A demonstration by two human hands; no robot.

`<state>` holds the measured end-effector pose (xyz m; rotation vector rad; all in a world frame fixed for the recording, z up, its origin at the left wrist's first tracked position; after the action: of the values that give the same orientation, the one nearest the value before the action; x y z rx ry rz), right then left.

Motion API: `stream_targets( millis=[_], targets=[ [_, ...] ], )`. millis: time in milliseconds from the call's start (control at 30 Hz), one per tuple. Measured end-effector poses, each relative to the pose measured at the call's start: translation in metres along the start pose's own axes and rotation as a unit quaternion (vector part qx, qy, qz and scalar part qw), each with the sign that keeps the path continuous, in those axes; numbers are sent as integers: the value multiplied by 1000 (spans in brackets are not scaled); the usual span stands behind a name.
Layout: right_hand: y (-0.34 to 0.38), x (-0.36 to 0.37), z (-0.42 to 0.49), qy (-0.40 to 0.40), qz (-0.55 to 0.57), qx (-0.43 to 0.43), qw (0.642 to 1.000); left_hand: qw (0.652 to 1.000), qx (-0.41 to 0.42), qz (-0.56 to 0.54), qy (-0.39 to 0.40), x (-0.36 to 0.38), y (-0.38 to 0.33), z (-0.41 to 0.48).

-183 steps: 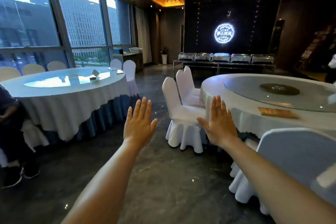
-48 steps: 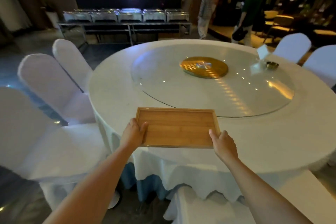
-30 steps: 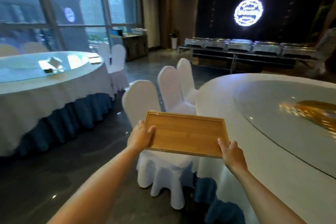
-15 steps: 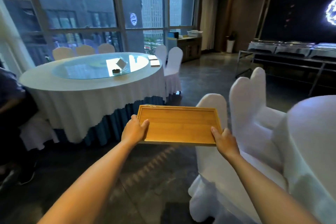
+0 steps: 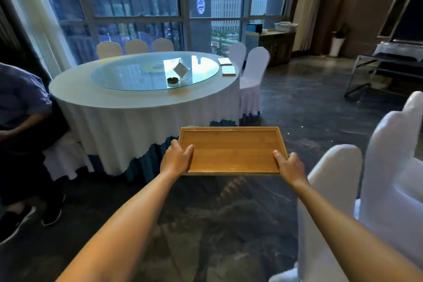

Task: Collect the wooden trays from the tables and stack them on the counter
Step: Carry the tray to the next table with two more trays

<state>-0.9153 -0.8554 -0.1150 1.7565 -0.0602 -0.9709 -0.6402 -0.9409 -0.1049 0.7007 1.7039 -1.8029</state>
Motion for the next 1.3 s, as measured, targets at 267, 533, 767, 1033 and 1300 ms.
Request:
stream_targets(
  millis=[267,533,767,1033,1300],
  targets=[
    [62,60,213,5,34,-4,999,1000,-7,-10,13,57,-40,214],
    [112,86,397,-8,38,17,999,1000,11,-15,23,113,-102,400],
    [121,139,548,-12,18,54,998,998,6,-4,55,193,-117,562],
    [174,191,769,-35,29,63,997,998,13,12,63,275,-163,787],
    [202,192,950,-48,29,70,996,997,4,-6,71,347,-229,946]
  ],
)
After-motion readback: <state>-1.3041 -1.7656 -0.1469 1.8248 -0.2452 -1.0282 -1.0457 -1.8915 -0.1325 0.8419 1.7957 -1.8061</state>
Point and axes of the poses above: each hand's wrist, its own z-axis towards the middle knuckle, its own x-axis out of the palm, y = z × x, the point moved 3 cm from there along z, towards the middle knuckle, and after that the axes turned 2 degrees about x, right-handed, at the moved point
